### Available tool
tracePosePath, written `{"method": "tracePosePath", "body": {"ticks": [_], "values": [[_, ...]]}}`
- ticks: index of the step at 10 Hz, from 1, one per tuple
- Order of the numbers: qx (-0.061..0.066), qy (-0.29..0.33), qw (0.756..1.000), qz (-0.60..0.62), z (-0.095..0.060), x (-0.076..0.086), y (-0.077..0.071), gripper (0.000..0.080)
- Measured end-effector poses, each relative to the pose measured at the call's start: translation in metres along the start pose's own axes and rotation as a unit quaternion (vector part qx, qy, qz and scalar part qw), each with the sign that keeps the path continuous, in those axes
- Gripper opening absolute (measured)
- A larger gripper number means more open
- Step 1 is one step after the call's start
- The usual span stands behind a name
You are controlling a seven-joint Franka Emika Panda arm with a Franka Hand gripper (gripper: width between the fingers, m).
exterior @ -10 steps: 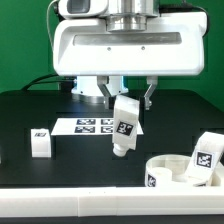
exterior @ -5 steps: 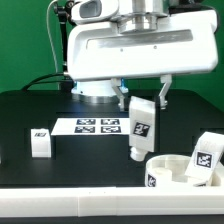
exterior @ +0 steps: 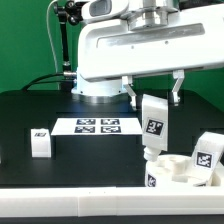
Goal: Assemble stool
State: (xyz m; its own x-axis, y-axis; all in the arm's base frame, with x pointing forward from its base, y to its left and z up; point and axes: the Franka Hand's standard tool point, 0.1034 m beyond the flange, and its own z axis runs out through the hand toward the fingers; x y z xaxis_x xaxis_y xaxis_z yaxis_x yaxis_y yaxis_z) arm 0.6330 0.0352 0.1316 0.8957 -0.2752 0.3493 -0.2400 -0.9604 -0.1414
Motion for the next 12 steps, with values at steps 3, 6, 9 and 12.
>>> {"method": "tracePosePath", "body": {"ticks": [3,6,9,12], "values": [[0.013,0.006,1.0,0.017,0.003,-0.009,-0.001,0.0327],[0.017,0.006,1.0,0.015,0.005,-0.01,-0.002,0.0327],[0.017,0.006,1.0,0.014,0.005,-0.01,-0.002,0.0327],[0.02,0.005,1.0,0.011,0.012,-0.008,-0.01,0.0327]]}}
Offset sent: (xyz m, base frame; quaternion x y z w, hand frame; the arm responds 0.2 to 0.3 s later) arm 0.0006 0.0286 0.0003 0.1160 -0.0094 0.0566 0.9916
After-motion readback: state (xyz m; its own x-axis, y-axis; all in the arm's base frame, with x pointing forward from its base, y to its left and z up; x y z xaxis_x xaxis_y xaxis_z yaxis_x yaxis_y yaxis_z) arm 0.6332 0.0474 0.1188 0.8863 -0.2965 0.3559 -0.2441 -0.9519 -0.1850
